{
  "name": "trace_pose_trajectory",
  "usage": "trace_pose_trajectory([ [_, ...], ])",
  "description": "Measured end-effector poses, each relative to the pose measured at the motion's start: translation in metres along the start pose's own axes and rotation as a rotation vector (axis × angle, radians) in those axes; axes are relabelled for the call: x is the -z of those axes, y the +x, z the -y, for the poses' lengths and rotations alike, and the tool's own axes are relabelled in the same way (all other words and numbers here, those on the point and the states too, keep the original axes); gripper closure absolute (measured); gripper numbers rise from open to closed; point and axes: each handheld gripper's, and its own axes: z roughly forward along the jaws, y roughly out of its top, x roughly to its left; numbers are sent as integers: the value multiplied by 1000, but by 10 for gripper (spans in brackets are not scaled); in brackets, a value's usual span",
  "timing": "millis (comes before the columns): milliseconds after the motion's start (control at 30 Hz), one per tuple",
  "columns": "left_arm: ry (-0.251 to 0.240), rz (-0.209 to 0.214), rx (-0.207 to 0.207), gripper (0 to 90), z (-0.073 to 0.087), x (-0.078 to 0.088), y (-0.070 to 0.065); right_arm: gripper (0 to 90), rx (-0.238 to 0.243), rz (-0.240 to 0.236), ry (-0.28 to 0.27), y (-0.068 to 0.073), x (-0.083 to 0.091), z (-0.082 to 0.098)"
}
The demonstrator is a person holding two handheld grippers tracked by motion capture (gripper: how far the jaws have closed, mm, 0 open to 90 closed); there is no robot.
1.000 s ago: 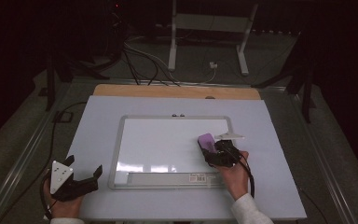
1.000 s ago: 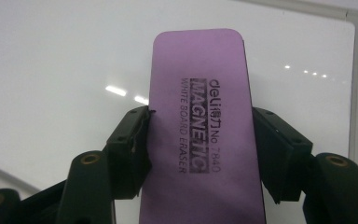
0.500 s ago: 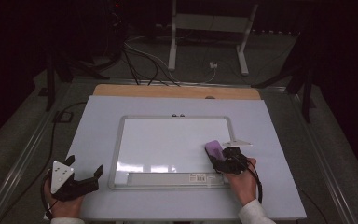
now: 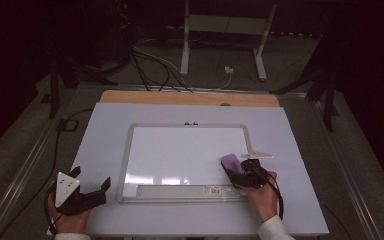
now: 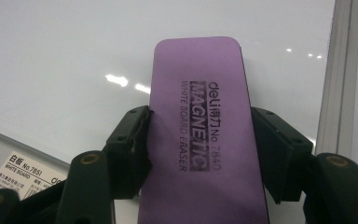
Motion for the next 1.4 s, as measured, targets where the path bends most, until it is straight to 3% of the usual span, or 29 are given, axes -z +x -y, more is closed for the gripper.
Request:
trace_pose_trajectory([
  [167,1,0,0,5,0,0,0,367,0,-11,0,-1,1,0],
  [267,1,-1,1,5,0,0,0,323,14,0,-27,1,6,0],
  [467,1,0,0,5,0,0,0,305,80,22,-82,9,18,-1],
  [567,1,0,-1,5,0,0,0,341,134,18,-81,14,20,0],
  [667,1,0,-2,4,0,0,0,359,151,16,-64,15,18,2],
  [833,1,1,-1,4,0,0,0,392,149,18,-44,12,14,3],
  [1033,0,1,-3,4,0,0,0,451,112,24,-39,5,16,2],
  [1400,1,0,-4,4,0,0,-1,523,24,-37,-42,-12,19,1],
])
